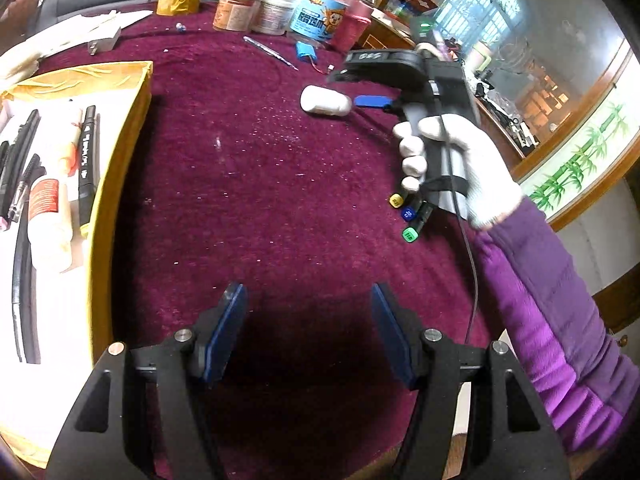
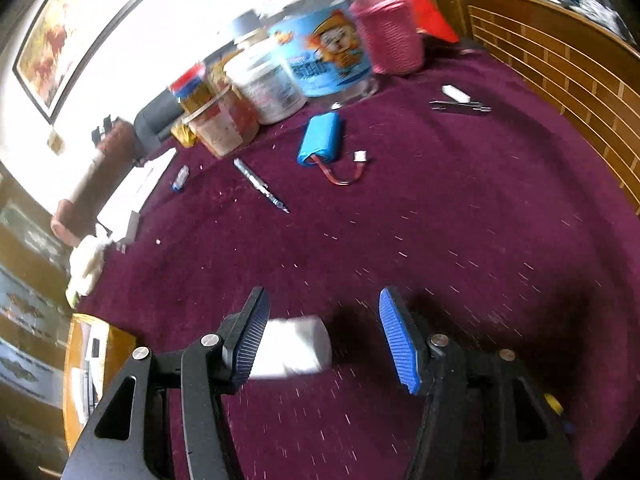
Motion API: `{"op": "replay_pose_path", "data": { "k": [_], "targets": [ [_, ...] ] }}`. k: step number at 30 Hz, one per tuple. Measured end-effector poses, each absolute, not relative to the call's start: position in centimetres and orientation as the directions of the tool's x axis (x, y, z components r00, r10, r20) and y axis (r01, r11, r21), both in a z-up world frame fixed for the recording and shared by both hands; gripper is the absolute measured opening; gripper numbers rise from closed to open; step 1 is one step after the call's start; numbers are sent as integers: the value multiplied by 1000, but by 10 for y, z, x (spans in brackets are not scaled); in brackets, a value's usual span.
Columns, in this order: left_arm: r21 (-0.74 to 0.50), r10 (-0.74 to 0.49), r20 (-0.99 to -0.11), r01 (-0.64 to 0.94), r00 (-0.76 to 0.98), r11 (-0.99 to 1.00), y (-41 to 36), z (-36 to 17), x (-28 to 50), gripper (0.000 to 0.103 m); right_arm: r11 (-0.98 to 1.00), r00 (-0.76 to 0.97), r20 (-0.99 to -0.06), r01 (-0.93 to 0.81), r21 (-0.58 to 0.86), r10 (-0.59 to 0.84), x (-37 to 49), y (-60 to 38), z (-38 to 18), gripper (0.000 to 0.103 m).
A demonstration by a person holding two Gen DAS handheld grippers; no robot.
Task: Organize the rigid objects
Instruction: 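Grasp the small white QR-labeled bottle with the right gripper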
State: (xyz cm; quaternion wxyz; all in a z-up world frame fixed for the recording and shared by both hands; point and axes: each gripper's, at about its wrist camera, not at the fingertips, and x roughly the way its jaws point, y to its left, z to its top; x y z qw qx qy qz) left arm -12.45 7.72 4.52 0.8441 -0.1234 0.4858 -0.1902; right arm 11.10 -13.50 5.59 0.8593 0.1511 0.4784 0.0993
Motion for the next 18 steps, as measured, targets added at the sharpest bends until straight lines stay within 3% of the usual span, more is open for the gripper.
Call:
{"op": "replay_pose_path", "data": {
  "k": [2, 4, 6, 18],
  "targets": [
    [-391, -436, -775, 194, 458, 900, 80, 45, -125, 63, 935, 471, -817, -55, 350, 334, 121, -123, 44, 52],
    [-392, -433, -775, 187, 461, 901, 84, 44, -125, 63, 938, 468, -814, -122, 325, 343, 117, -114, 46, 45],
    [-398, -433, -774, 179, 462, 900, 87, 43, -123, 63, 918, 419, -817, -193, 347, 397, 107, -106, 44, 29],
    [-413, -454, -786, 191, 419, 891, 72, 31, -119, 63, 861, 327, -825, -390, 326, 461, 12, -76, 43, 32]
  ]
}}
